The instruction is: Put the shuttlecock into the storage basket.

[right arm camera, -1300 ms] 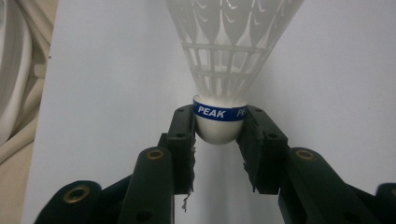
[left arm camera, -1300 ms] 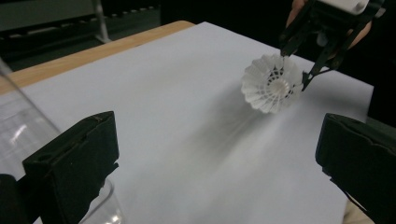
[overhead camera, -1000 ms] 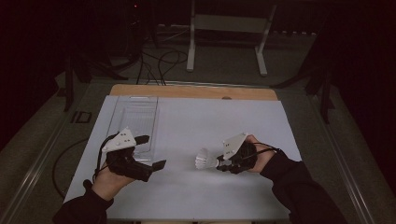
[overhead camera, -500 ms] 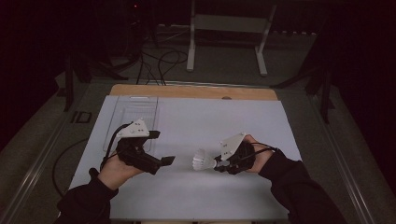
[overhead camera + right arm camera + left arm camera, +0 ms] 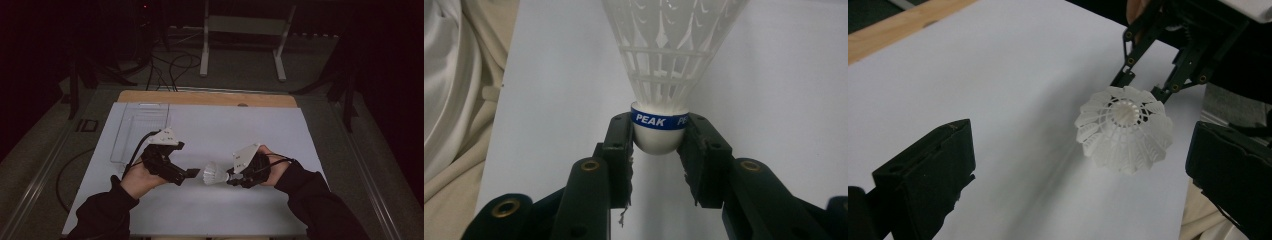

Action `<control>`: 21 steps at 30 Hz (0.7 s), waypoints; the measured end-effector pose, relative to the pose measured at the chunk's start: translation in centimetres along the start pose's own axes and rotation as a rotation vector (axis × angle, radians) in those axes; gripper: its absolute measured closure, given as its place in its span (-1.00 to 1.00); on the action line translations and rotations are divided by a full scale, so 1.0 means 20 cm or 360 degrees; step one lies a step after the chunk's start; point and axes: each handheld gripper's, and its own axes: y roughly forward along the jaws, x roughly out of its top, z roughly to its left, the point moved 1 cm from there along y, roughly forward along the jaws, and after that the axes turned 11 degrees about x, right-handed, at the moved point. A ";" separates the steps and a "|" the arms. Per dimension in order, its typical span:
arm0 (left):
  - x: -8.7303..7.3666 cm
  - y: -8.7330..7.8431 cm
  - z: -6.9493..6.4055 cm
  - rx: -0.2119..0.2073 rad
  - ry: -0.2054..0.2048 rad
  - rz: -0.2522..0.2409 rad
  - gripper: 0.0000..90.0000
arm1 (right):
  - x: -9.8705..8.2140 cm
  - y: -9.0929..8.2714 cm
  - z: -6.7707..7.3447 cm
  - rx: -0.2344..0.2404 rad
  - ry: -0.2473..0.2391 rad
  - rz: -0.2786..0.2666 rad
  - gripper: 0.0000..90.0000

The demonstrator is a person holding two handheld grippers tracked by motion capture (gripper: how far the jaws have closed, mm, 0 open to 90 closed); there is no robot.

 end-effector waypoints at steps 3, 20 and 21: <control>0.00 0.04 -0.01 -0.0051 -0.0003 0.0024 -0.95 | 0.00 0.00 0.00 0.0005 0.0002 -0.0003 0.48; -0.02 0.19 -0.01 -0.0132 -0.0060 0.0233 -0.43 | 0.04 0.02 0.02 0.0020 -0.0047 0.0010 0.47; -0.03 0.20 -0.02 -0.0151 -0.0063 0.0245 -0.42 | 0.04 0.02 0.02 0.0020 -0.0048 0.0008 0.47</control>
